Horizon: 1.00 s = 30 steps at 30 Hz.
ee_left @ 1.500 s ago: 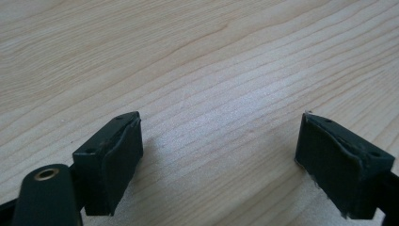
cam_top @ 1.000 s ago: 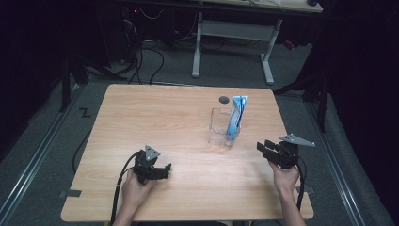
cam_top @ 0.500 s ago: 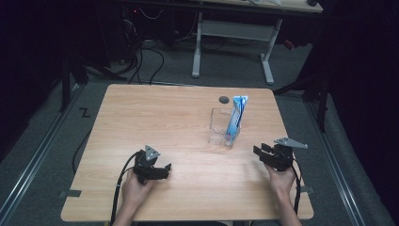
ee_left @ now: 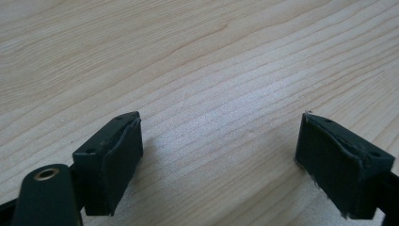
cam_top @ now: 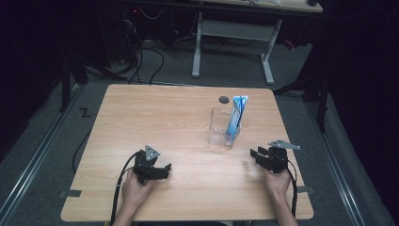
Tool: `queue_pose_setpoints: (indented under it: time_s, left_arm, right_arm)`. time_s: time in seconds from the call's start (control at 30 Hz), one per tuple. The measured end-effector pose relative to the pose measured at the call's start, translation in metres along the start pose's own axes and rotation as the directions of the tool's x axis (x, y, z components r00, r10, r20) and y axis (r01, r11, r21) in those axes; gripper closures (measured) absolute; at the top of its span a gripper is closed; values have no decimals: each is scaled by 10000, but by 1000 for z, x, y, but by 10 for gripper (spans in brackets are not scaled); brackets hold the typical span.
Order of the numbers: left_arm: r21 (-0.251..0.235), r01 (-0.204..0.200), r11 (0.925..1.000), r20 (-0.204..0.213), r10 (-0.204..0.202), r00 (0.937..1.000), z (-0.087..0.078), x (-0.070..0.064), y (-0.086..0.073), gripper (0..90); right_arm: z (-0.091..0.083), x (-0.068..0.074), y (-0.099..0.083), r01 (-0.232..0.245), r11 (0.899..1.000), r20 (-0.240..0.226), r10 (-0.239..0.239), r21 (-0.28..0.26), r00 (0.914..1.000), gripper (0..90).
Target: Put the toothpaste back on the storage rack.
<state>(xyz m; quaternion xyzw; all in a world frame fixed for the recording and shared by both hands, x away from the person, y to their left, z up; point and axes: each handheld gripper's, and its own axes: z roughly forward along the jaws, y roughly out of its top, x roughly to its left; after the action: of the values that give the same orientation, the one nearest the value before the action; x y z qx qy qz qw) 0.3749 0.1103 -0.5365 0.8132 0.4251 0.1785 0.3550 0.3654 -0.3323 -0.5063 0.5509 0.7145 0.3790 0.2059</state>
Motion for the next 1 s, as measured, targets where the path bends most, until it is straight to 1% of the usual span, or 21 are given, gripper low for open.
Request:
queue_pose_setpoints:
  time_s: [0.1, 0.17, 0.2, 0.33, 0.37, 0.43, 0.53, 0.67, 0.8, 0.83, 0.9, 0.93, 1.0]
  left_arm:
    - [2, 0, 10000, 7, 0, 10000, 0, 0, 0, 156]
    - [1, 0, 10000, 6, 0, 10000, 0, 0, 0, 156]
    - [0, 1, 10000, 6, -1, 10000, 0, 0, 0, 156]
    - [-9, 8, 10000, 2, -8, 10000, 0, 0, 0, 156]
    - [-3, 2, 10000, 1, -2, 10000, 0, 0, 0, 156]
    - [5, -1, 10000, 7, 1, 10000, 0, 0, 0, 156]
    - [-2, 10, 10000, -6, -10, 10000, 0, 0, 0, 156]
    - [-11, 2, 10000, 9, -2, 10000, 0, 0, 0, 156]
    - [-12, 3, 10000, 13, -3, 10000, 0, 0, 0, 156]
    - [-11, 3, 10000, 13, -3, 10000, 0, 0, 0, 156]
    - [-13, 2, 10000, 13, -2, 10000, 0, 0, 0, 156]
    - [-12, 3, 10000, 13, -3, 10000, 0, 0, 0, 156]
    - [-14, 5, 10000, 13, -5, 10000, 0, 0, 0, 156]
  right_arm:
    - [2, 2, 0, 64, 10000, 17, -64, 56, 10000, 566]
    - [5, 3, -1, 255, 9996, 75, -256, 76, 9996, 565]
    - [6, 4, -1, 198, 9997, 84, -199, 144, 9998, 564]
    - [9, 5, -2, 289, 9994, 133, -291, 168, 9995, 563]
    - [10, 5, -2, 276, 9993, 128, -279, 245, 9995, 563]
    - [13, 7, -2, 472, 9986, 228, -477, 242, 9986, 563]
    - [17, 5, -3, 383, 9987, 104, -386, 345, 9992, 555]
    - [23, 5, -5, 576, 9970, 243, -589, 520, 9980, 540]
    - [24, 7, -7, 556, 9974, 329, -571, 458, 9978, 522]
    - [24, 8, -9, 538, 9979, 262, -548, 365, 9982, 522]
    - [25, 8, -11, 643, 9966, 379, -663, 514, 9971, 510]
    - [24, 9, -12, 707, 9962, 427, -729, 504, 9964, 508]
    - [22, 9, -12, 691, 9967, 458, -710, 422, 9964, 505]
